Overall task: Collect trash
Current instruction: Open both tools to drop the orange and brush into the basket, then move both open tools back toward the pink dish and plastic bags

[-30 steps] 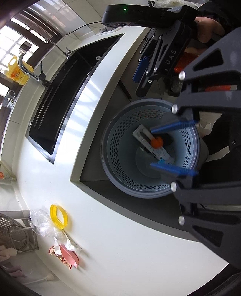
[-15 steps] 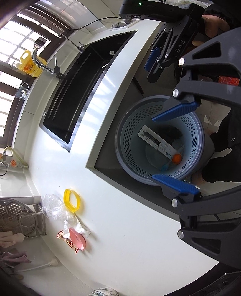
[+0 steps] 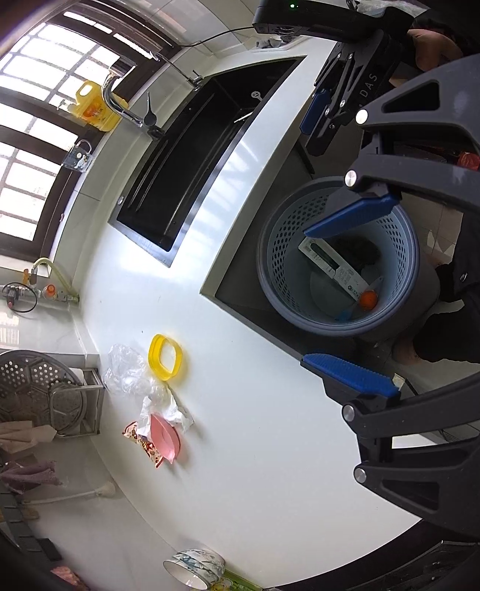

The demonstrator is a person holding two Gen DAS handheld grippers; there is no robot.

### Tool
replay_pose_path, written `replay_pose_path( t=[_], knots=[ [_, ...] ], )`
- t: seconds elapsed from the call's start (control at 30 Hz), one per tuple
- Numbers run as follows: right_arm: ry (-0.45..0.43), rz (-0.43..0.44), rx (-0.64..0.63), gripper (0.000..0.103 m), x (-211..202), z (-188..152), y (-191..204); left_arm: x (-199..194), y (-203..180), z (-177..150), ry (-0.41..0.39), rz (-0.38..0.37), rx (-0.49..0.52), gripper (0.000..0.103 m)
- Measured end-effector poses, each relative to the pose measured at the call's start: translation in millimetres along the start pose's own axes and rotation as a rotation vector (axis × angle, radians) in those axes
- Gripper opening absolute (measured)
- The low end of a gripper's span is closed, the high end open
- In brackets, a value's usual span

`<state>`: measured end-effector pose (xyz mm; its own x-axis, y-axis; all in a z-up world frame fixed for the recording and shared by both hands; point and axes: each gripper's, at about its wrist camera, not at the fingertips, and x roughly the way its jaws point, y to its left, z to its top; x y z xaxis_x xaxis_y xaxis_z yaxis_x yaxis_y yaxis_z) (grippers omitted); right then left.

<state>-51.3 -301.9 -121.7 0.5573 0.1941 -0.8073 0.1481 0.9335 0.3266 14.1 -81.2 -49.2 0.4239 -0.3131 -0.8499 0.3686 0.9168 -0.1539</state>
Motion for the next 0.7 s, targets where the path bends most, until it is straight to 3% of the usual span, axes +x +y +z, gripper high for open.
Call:
replay_pose_path(
  t=[0.3,0.7],
  knots=[
    [0.015,0.033,-0.074,0.052,22,23,53,-11,57,12,-0.044,0.076,-0.081,0.068],
    [0.039,0.055,-0.093,0.058,64,57,108,-5,150,44,-0.09,0.189,-0.161,0.085]
  ],
)
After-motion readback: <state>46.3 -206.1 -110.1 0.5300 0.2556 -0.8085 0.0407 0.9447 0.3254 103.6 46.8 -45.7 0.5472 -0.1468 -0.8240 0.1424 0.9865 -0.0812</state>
